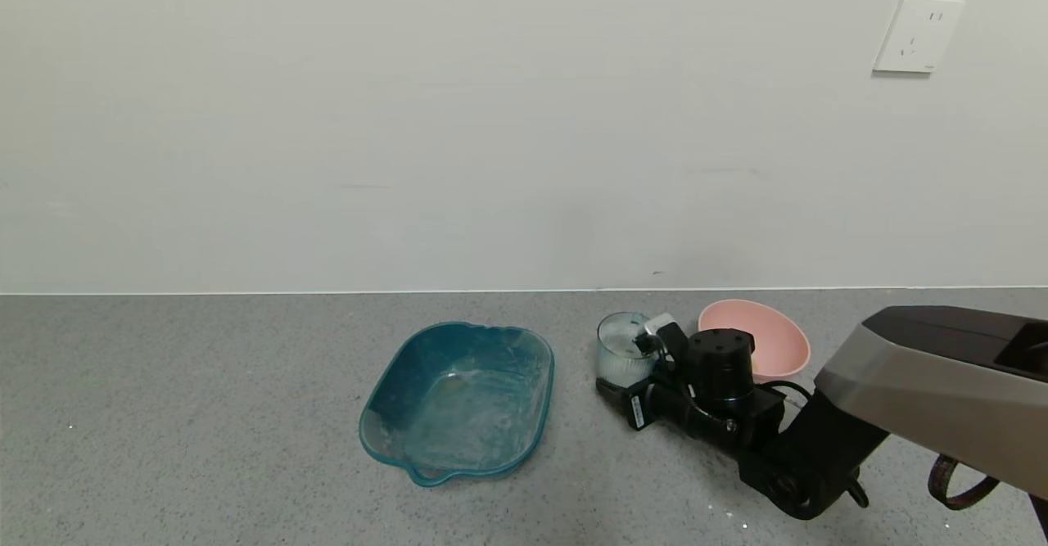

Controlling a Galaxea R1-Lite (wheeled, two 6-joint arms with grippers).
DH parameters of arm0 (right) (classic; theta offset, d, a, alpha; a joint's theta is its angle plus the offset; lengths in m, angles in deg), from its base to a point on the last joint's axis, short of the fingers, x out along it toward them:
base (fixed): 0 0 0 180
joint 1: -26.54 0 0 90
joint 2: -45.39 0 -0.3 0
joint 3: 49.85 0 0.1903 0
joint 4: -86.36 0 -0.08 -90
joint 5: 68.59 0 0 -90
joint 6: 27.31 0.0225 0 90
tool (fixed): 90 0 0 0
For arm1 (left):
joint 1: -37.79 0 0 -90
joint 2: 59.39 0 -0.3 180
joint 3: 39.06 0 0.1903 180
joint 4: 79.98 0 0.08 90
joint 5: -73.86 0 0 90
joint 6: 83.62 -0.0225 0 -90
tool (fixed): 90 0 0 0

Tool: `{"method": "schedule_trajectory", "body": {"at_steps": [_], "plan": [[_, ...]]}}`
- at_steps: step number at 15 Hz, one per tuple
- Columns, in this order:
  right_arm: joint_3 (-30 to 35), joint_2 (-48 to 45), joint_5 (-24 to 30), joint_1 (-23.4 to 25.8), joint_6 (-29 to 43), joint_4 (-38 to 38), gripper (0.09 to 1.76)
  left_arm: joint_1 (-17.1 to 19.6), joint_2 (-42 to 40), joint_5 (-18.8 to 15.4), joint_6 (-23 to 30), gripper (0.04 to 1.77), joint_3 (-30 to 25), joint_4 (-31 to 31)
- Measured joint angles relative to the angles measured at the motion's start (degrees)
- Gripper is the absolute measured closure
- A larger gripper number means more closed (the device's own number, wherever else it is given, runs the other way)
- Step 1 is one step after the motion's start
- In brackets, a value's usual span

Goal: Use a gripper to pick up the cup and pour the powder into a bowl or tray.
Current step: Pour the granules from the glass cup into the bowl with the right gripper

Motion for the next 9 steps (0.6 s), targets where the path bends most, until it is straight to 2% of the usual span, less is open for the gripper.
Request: {"method": "schedule_trajectory", "body": {"at_steps": [4,9], "plan": [[-0.2,-1.5,0.0,-0.4,0.0,1.5,0.55,0.0,0.0,0.0,0.0,0.09,0.0,0.0],[-1.6,-7.0,0.0,0.3,0.0,7.1,0.55,0.0,0.0,0.0,0.0,0.09,0.0,0.0]]}}
